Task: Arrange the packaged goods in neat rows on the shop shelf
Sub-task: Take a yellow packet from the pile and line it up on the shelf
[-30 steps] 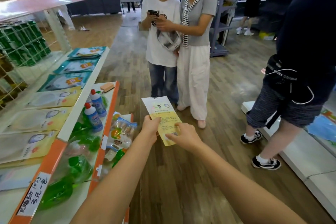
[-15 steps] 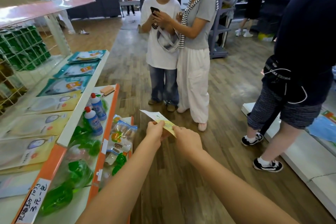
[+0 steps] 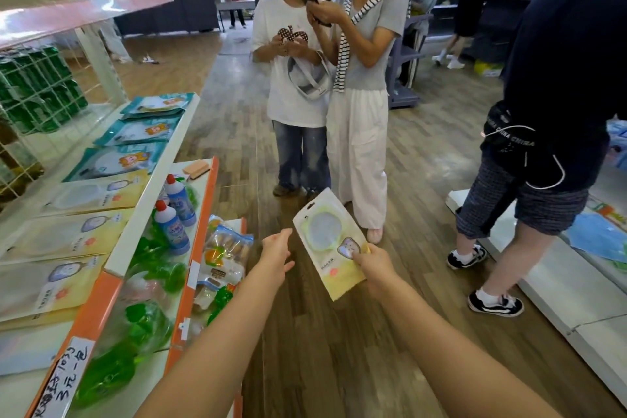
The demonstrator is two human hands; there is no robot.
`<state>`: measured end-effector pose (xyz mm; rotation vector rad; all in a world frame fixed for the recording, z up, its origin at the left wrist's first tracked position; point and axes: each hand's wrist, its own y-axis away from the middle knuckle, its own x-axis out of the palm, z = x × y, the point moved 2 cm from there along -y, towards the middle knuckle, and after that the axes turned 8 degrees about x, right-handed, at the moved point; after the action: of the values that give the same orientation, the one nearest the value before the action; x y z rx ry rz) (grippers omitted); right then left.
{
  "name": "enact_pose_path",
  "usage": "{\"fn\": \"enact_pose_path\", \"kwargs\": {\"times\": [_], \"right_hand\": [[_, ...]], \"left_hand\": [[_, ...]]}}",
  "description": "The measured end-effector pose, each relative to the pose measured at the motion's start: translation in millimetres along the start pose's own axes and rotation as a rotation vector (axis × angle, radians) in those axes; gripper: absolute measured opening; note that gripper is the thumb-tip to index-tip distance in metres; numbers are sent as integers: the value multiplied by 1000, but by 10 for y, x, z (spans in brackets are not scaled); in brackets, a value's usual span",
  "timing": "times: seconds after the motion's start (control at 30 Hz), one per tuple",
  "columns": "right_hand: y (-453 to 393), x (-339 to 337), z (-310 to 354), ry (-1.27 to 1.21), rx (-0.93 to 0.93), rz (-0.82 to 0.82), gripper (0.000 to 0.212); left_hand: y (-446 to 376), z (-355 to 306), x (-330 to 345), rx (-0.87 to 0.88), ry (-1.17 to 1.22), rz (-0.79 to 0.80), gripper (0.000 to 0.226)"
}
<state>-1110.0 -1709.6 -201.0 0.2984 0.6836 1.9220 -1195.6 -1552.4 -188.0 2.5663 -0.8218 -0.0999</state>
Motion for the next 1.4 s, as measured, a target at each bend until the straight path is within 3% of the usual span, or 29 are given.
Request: {"fn": "enact_pose_path", "kwargs": {"times": [0.13, 0.23, 0.37, 0.63, 0.73, 0.87, 1.03, 1.2, 1.4], "right_hand": [[96, 80, -81, -414, 166, 182, 22], [171, 112, -120, -425, 182, 275, 15], [183, 96, -181, -347, 198, 327, 12], [14, -117, -160, -76, 192, 348, 18], [-112, -281, -70, 41, 136, 273, 11], [-365, -504, 192, 236, 60, 117, 24], [-734, -606, 559, 740, -246, -57, 26], [-963, -405, 679, 1007, -467, -63, 24], [-1280, -88, 573, 1177, -528, 21, 26]], "left_hand": [[92, 97, 41, -135, 219, 176, 48], [127, 98, 57, -165, 290, 249, 33], [90, 131, 29, -157, 253, 244, 35], [117, 104, 82, -59, 178, 191, 37], [54, 45, 125, -54, 176, 134, 36], [-17, -74, 247, -47, 199, 99, 30], [-139, -189, 423, 14, 246, 128, 13], [-276, -133, 401, 29, 273, 110, 13], [-551, -21, 193, 3, 318, 37, 29]]}}
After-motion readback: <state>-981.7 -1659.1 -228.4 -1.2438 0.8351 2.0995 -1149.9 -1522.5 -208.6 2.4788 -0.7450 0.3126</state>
